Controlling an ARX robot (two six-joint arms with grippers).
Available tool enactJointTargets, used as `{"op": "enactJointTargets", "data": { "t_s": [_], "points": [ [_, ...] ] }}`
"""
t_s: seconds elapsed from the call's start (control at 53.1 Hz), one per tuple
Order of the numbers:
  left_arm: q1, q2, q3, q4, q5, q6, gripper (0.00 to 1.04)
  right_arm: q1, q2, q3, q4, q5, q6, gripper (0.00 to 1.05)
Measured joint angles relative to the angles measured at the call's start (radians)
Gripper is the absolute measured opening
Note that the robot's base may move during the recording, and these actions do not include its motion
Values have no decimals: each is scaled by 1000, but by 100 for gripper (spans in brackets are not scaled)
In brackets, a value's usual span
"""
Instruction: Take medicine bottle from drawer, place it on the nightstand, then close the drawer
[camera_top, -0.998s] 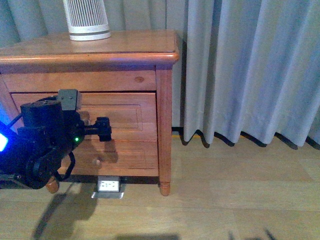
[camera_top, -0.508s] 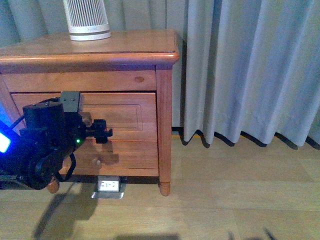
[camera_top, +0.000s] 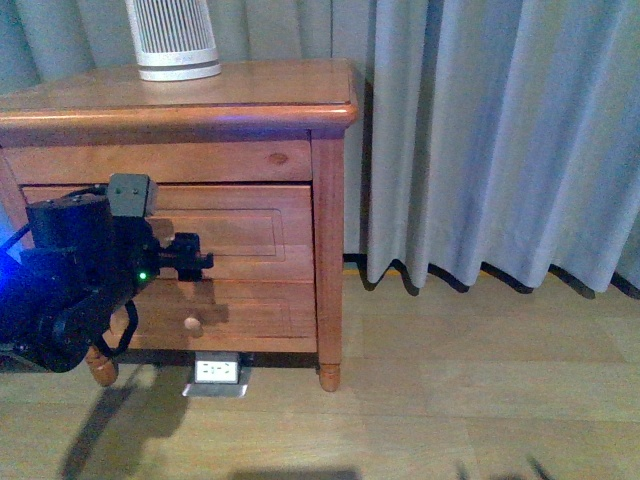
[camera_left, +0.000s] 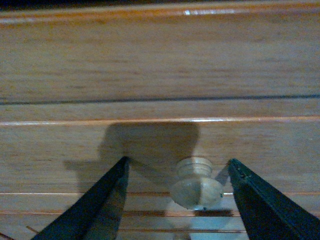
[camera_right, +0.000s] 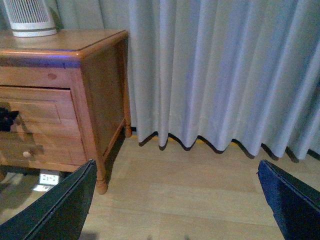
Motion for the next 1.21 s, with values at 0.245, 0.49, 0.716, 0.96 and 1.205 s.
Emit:
{"op": "enactJointTargets", "data": {
  "t_s": [0.245,0.49,0.716,0.96,1.205],
  "points": [
    [-6,-19,-28,26,5,3,23,0,0,0,0,0,0,98],
    [-21,-28,-58,44,-8,-14,3,0,0,0,0,0,0,98],
    [-24,-29,-63,44,-4,-16,10,0,0,0,0,0,0,98],
    [-16,-31,-75,30,-3,-16,47,0,0,0,0,0,0,98],
    [-11,-31,-77,30,-5,-16,84,0,0,0,0,0,0,98]
  ]
}}
